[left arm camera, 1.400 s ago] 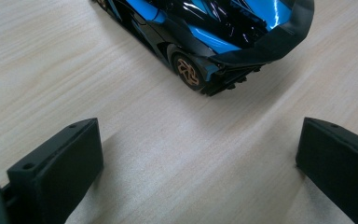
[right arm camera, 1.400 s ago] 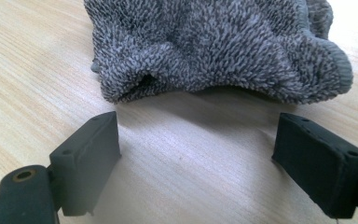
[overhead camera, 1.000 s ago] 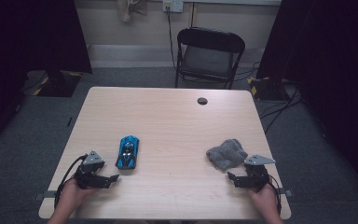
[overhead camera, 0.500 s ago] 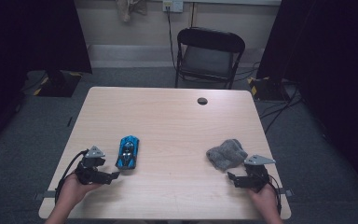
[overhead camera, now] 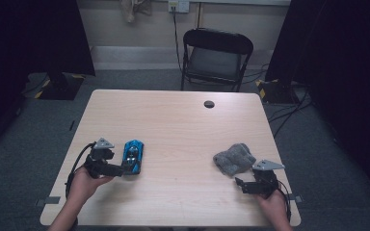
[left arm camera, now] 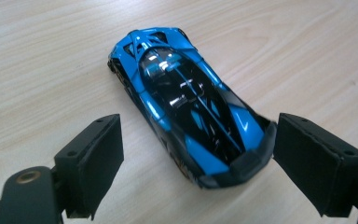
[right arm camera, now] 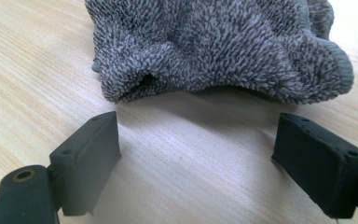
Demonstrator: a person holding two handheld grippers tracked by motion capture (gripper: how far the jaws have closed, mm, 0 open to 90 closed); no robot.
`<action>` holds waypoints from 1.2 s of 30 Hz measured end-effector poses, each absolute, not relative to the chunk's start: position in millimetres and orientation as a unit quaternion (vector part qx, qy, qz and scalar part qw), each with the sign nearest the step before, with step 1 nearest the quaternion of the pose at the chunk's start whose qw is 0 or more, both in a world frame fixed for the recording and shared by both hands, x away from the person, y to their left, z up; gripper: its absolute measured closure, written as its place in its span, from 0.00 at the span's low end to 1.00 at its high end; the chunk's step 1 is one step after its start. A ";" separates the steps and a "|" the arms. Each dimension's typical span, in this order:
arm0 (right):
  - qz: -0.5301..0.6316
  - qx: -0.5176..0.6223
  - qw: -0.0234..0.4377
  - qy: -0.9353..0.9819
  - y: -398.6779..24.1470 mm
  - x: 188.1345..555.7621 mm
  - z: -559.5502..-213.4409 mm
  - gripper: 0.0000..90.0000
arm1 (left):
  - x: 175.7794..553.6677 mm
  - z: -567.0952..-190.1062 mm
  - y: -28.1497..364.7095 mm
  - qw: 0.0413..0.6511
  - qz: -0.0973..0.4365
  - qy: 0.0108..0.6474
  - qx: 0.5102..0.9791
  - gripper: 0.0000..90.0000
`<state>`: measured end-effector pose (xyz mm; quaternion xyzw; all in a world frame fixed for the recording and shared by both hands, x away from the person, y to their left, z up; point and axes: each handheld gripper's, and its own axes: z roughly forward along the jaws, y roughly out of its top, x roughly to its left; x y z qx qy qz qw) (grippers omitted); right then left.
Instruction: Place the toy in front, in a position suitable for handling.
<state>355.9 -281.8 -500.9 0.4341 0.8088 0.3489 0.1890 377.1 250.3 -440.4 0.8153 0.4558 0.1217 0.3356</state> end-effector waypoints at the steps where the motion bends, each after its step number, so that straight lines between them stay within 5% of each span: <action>1: 0.349 0.434 0.189 0.809 -281.8 355.9 -500.9 0.15 | 379.2 -439.7 248.4 0.331 0.120 0.461 0.815 0.17; 36: 0.349 0.432 0.189 0.809 -282.1 354.8 -501.0 0.15 | 426.4 -461.9 205.0 0.301 0.149 0.541 0.771 0.21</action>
